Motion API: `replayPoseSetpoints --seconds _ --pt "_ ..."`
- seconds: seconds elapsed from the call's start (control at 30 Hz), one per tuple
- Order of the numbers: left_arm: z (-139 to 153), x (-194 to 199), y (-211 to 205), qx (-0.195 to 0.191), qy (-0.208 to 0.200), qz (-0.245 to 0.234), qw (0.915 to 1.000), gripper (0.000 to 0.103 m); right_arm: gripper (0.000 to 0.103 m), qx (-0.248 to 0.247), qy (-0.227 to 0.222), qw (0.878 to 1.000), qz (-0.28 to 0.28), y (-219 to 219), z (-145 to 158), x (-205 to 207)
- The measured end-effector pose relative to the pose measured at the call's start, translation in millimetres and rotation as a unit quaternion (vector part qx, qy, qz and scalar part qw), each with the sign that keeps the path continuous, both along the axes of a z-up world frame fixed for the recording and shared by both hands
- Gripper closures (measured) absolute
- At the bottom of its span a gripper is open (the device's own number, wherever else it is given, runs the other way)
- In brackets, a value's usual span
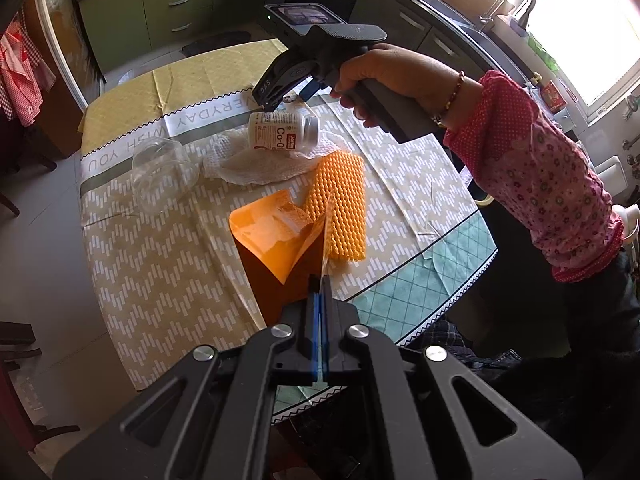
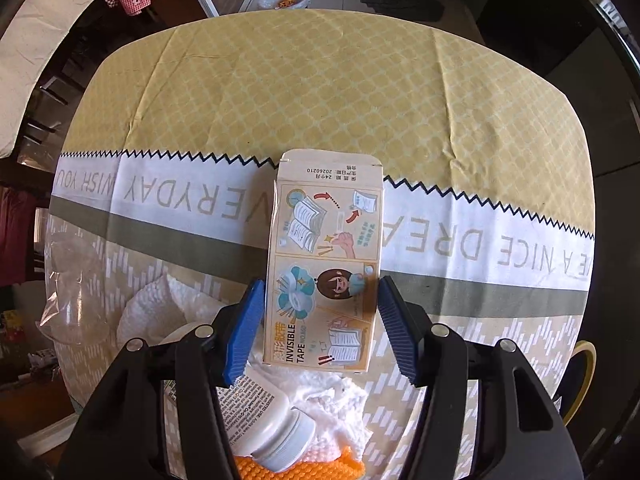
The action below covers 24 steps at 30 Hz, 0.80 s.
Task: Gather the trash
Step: 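Grasp the orange snack bag with the left tool while the right tool grasps the tape box, then drop the tape box into the bin with the right tool while the left tool drops the snack bag in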
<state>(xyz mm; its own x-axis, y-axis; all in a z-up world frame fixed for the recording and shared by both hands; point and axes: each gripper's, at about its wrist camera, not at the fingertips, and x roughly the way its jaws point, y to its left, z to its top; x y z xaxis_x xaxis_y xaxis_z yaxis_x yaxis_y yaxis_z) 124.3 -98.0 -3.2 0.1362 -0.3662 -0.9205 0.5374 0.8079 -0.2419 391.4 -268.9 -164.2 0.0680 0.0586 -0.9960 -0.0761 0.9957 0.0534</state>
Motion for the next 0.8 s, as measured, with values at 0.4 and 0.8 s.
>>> replayPoseSetpoints --seconds 0.4,0.8 --pt "12.2 -8.4 -8.9 0.004 -0.015 -0.005 0.9999 0.102 0.046 0.033 -0.047 0.998 -0.005 -34.4 41.9 -21.1" --pt "30.0 -24.4 -92.6 -0.002 -0.034 -0.093 0.9951 0.102 0.046 0.011 -0.088 0.991 -0.105 -265.2 80.1 -206.6"
